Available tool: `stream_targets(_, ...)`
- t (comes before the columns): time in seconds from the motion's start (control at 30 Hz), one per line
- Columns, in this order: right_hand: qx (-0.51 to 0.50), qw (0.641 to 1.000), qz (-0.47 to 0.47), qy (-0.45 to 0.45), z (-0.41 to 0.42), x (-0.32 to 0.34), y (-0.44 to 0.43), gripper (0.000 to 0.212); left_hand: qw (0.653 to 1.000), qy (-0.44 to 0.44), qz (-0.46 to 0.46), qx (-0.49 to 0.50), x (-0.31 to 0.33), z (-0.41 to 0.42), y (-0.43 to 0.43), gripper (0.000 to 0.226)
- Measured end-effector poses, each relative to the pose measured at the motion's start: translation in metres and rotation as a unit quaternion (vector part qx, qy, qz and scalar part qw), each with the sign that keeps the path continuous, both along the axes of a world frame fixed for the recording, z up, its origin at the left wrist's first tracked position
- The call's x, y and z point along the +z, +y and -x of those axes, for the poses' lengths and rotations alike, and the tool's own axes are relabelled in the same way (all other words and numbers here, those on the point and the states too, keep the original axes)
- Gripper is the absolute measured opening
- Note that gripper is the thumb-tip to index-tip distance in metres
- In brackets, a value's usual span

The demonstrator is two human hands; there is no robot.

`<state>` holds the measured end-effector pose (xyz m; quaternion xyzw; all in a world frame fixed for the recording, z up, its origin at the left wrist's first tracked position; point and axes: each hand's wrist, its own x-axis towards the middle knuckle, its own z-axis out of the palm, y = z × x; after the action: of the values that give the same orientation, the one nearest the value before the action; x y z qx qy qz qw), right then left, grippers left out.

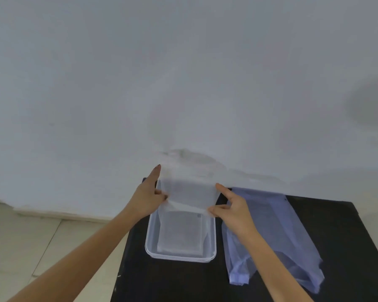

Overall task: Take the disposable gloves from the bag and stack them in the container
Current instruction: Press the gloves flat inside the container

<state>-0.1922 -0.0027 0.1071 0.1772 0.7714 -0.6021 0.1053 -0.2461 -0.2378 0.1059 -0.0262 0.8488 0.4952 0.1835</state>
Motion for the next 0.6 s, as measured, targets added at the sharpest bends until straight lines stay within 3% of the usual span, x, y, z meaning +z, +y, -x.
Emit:
stream_targets(0.33,0.043,0.994,-0.065,-0.077,-0.006,-0.022,-0.007,0.083,0.992,0.000,0.115,-0.057,-0.034,-0.007,0.018,0.084)
stream_targets(0.6,0.119,0.978,-0.163,-0.057,-0.009,-0.017,-0.023,0.062,0.973,-0.031,0.210,-0.095,-0.053,-0.010,0.033,0.093)
